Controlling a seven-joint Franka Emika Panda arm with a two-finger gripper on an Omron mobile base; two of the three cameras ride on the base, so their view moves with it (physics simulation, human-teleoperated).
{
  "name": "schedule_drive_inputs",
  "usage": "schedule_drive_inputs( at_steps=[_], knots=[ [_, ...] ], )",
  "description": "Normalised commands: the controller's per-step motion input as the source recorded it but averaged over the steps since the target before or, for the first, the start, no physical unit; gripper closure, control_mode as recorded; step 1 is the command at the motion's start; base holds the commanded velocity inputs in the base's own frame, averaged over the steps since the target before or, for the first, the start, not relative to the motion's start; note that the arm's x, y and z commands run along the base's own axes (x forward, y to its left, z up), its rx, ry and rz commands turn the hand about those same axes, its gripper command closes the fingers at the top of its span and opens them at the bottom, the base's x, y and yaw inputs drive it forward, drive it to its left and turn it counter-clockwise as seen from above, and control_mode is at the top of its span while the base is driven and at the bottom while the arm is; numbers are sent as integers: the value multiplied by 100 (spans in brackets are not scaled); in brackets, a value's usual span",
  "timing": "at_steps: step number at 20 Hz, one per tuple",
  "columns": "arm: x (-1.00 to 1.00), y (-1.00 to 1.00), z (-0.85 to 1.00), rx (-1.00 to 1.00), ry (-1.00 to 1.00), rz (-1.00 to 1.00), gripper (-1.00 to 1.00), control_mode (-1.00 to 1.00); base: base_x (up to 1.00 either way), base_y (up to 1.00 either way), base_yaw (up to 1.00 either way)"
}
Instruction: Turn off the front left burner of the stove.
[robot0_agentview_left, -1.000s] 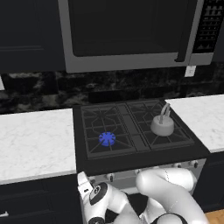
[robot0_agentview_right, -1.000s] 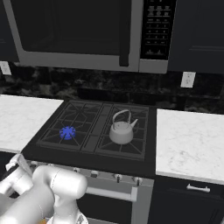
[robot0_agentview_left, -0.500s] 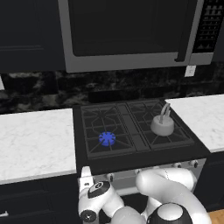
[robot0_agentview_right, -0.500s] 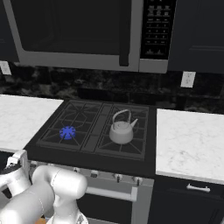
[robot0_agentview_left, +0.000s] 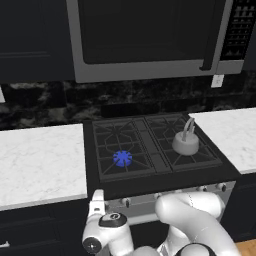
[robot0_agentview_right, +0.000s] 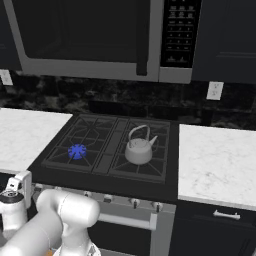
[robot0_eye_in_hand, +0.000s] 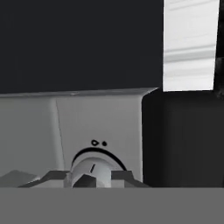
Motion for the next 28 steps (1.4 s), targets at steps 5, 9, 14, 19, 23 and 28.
schedule_drive_inputs(
  at_steps=[5,9,14,19,23,28],
  knots=[
    [-12,-69,0,75,-6,-44,100,-100,0,0,0],
    [-9,-78,-1,73,-8,-44,100,-100,0,0,0],
    [0,-77,0,67,-3,-45,100,-100,0,0,0],
    [0,-77,-5,64,-2,-48,100,-100,0,0,0],
    [0,-67,-15,68,-6,-54,100,-100,0,0,0],
    [0,-55,-14,64,-13,-56,100,-100,0,0,0]
  ],
)
